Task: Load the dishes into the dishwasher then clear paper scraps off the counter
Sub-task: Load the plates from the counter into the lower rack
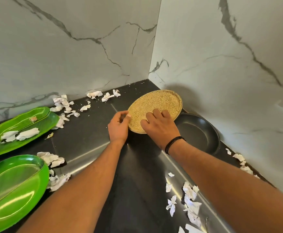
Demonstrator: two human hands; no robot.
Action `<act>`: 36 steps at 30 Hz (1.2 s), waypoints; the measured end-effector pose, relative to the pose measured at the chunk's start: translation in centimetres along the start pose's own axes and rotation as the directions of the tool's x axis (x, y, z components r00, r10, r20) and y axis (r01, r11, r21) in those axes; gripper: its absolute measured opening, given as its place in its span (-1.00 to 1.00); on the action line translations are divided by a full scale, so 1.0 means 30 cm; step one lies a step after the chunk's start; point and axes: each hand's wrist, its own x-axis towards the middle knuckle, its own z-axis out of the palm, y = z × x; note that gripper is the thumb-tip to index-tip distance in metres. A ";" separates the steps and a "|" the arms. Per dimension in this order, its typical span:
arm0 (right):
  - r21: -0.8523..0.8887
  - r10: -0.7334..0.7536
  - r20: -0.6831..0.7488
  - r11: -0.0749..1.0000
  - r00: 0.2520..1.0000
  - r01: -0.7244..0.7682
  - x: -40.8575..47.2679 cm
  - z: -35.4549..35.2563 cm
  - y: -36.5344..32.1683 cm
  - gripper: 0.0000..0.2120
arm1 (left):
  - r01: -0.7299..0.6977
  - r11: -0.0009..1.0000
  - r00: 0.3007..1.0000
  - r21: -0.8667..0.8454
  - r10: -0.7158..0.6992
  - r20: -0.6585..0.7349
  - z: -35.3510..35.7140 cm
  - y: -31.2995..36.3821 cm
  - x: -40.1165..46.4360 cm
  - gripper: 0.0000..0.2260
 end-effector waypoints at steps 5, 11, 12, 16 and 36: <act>-0.025 -0.048 -0.010 0.999 0.999 0.048 -0.165 -0.098 -0.021 -0.79 | 0.112 0.993 0.992 -0.023 -0.110 0.060 -0.047 0.014 -0.144 -0.66; -0.040 -0.064 -0.001 0.997 0.998 0.064 -0.366 -0.206 -0.037 -0.80 | 0.256 0.964 0.960 -0.077 -0.244 0.137 -0.116 0.046 -0.358 -0.68; -0.026 -0.045 -0.013 0.999 0.999 0.044 -0.402 -0.234 -0.041 -0.78 | 0.291 0.953 0.948 -0.086 -0.275 0.158 -0.129 0.060 -0.394 -0.71; 0.040 0.049 -0.112 0.998 0.993 -0.045 -0.557 -0.316 -0.076 -0.73 | 0.383 0.917 0.909 -0.111 -0.353 0.220 -0.154 0.100 -0.542 -0.77; 0.697 0.696 0.716 -0.709 0.055 -0.109 -1.175 -0.796 -0.200 -0.61 | 0.449 0.845 0.890 -0.291 -0.391 0.235 -0.215 0.410 -1.246 -0.88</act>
